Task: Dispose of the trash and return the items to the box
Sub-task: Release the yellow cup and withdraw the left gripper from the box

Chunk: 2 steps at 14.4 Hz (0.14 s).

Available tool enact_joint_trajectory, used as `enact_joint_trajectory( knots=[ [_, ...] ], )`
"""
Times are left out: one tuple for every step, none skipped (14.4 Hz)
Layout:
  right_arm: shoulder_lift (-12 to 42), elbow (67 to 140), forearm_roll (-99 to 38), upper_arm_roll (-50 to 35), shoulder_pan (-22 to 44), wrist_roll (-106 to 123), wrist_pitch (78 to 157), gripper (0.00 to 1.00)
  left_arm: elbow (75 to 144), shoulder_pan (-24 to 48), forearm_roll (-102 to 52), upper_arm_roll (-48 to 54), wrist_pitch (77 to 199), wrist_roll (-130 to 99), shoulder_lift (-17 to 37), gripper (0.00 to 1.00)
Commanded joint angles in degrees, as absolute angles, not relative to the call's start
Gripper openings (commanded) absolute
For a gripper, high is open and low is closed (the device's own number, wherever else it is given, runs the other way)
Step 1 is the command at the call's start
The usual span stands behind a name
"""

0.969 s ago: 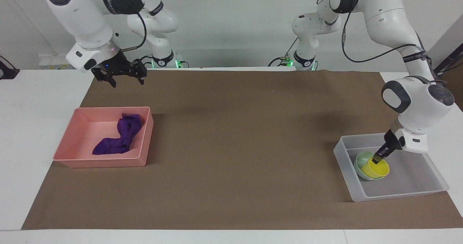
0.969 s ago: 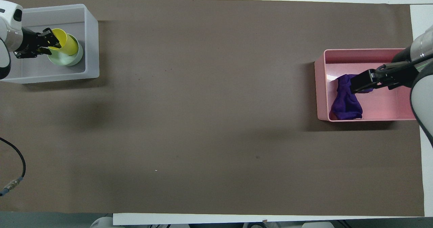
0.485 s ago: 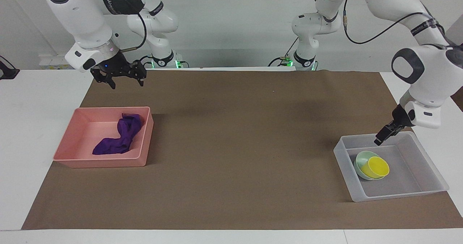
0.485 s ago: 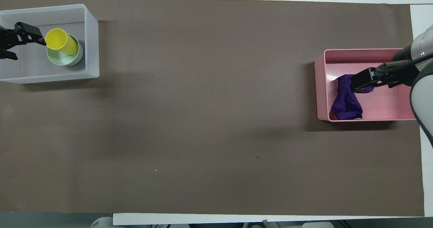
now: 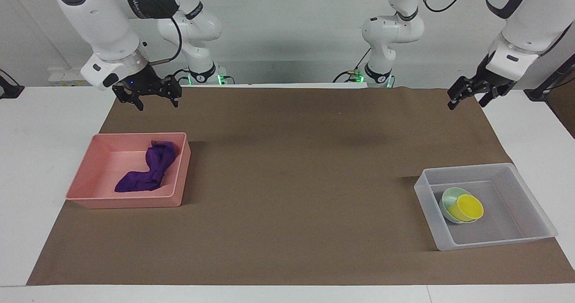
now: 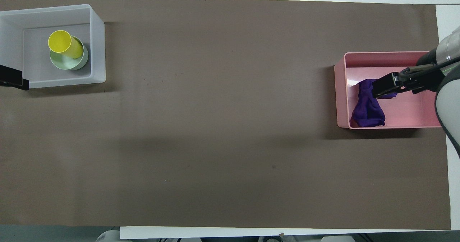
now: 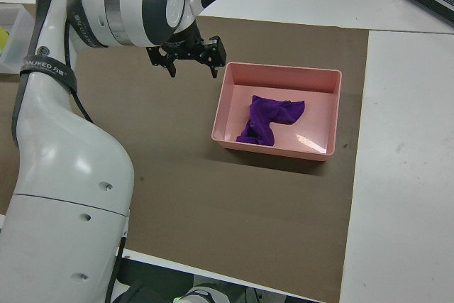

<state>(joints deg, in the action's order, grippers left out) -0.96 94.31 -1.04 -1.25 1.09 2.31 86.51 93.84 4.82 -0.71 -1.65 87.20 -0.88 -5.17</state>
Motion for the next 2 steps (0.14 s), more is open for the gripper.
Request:
enact_joint_trajectory(
  knots=[
    [-2.46, 96.24, -1.05, -1.32, -0.17, 2.99, 87.36, 0.99, 92.73, 5.71, 0.35, -2.02, 85.69, 0.97, -4.04, 1.00],
    [-2.46, 96.33, -1.05, -1.32, -0.52, 2.99, 87.19, 0.99, 92.81, 5.71, 0.35, -2.02, 85.87, 1.05, -4.04, 1.00]
  ],
)
